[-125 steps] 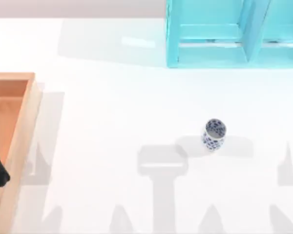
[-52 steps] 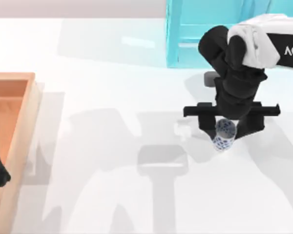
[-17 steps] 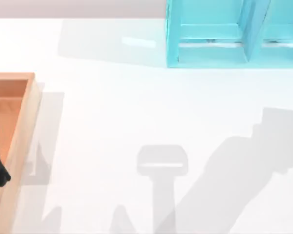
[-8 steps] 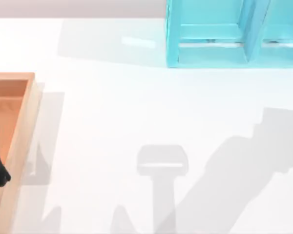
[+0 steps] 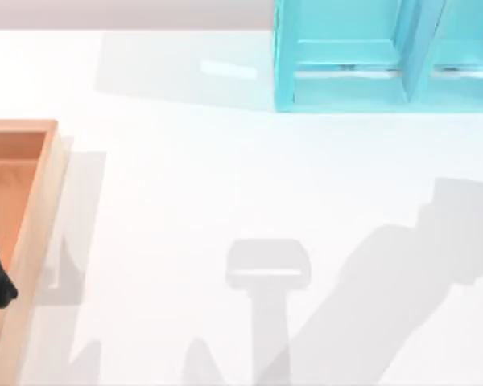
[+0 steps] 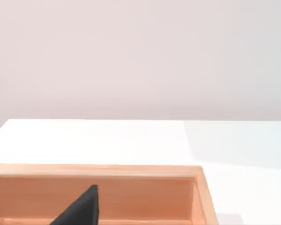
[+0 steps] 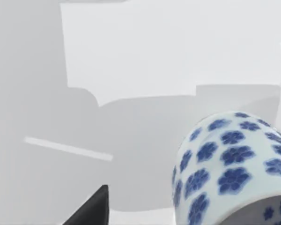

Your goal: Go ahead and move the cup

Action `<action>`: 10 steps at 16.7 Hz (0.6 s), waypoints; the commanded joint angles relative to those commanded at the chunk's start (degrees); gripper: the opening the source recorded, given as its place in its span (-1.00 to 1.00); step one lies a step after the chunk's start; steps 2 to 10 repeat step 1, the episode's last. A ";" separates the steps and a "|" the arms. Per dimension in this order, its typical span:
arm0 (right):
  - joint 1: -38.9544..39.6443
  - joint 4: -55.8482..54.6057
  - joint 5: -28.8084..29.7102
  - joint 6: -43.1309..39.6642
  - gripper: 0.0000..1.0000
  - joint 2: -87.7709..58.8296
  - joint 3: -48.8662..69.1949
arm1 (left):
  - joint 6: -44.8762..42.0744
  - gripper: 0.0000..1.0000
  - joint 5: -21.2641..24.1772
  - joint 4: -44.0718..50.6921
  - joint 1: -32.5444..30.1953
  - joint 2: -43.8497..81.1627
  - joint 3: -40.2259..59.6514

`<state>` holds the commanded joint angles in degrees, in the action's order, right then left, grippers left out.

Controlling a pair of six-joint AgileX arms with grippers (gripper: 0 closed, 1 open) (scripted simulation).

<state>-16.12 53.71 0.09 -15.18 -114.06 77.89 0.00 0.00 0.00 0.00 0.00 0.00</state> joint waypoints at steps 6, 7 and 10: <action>0.00 0.00 0.00 0.00 1.00 0.00 0.00 | 0.00 1.00 0.00 0.00 0.00 0.00 0.00; 0.00 0.00 0.00 0.00 1.00 0.00 0.00 | 0.00 1.00 0.00 0.00 0.00 0.00 0.00; 0.00 0.00 0.00 0.00 1.00 0.00 0.00 | 0.00 1.00 0.00 0.00 0.00 0.00 0.00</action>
